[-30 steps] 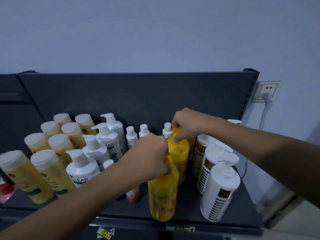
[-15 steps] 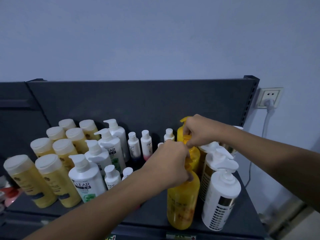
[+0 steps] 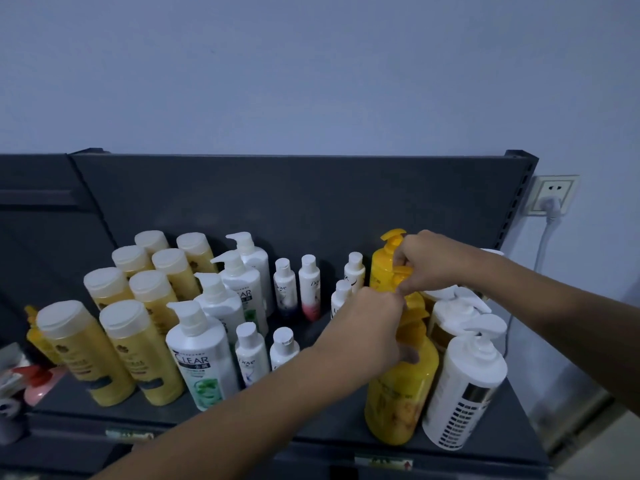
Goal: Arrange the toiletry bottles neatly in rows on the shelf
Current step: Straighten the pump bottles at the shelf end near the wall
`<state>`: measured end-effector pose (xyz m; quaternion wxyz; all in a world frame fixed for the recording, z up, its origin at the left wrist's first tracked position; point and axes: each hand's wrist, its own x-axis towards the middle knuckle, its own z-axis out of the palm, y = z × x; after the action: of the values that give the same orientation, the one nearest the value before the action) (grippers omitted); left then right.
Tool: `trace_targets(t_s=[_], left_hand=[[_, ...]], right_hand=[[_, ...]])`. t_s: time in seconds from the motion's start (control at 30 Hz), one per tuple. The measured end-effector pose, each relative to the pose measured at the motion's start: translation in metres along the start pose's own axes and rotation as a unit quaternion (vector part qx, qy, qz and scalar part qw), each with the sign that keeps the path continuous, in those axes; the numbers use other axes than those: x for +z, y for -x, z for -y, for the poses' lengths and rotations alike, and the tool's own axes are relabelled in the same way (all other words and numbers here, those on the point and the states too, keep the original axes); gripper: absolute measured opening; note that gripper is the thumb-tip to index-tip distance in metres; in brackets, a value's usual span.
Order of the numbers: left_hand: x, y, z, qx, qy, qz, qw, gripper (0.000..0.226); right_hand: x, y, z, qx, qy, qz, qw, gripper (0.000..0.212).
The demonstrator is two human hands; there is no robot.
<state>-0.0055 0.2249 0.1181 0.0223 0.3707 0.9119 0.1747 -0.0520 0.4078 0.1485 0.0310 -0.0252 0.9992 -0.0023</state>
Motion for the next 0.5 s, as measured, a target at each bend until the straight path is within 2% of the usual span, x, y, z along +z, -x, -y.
trace_targets(t_s=[0.13, 0.3, 0.5], left_hand=[[-0.023, 0.019, 0.052, -0.019, -0.017, -0.034, 0.999, 0.013], [-0.055, 0.025, 0.115, -0.081, -0.025, -0.089, 0.992, 0.010], [-0.035, -0.011, 0.142, -0.104, -0.010, -0.060, 0.993, 0.002]], right_hand=[[-0.011, 0.004, 0.021, 0.015, 0.000, -0.032, 0.999, 0.049], [-0.012, 0.000, 0.063, 0.002, -0.030, -0.049, 0.998, 0.032], [-0.003, -0.046, 0.079, -0.007, 0.001, -0.016, 1.000, 0.026]])
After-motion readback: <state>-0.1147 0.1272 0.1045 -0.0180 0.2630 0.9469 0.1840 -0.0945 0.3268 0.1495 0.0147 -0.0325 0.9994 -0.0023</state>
